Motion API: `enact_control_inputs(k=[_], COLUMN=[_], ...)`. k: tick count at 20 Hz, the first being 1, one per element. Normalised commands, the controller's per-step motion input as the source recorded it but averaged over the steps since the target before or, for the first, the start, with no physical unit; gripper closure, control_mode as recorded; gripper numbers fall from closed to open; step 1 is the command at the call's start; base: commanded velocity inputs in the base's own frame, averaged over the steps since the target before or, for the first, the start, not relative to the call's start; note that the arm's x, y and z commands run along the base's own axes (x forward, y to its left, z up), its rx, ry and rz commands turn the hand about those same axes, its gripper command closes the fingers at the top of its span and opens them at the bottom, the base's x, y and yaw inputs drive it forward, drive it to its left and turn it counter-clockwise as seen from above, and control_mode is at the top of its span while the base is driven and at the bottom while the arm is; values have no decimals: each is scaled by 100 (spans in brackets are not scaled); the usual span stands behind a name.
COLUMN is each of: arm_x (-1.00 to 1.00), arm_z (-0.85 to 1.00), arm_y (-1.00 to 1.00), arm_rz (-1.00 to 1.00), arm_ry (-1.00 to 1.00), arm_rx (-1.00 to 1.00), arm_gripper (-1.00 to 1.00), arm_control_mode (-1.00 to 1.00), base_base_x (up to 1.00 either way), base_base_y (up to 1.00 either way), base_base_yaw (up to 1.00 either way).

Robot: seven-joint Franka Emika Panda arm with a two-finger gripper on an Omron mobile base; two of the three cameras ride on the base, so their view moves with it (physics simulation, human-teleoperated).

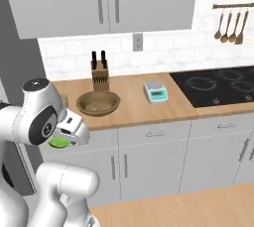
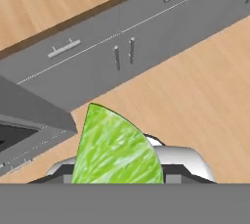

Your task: Grab a lemon wedge from the fridge and one ice cube from the ice bowl, and put them in the glass of lemonade.

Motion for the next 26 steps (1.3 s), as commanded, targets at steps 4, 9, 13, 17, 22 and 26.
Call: enact_control_inputs(k=[4,9,13,17,22,26], arm_x=[0,0,0,0,0,0], arm_z=[0,0,0,0,0,0], arm_y=[0,0,0,0,0,0], arm_rz=[0,0,0,0,0,0], arm_ry=[0,0,0,0,0,0], arm_rx=[0,0,0,0,0,0], arm_gripper=[100,100,100,100,100,100], arm_control_mode=[100,100,100,100,100,100], base_base_x=[79,24,30,38,88,76], base_base_y=[-100,-58,-51,-54,-5,0], base_base_yaw=[59,84,80,31,-5,-13])
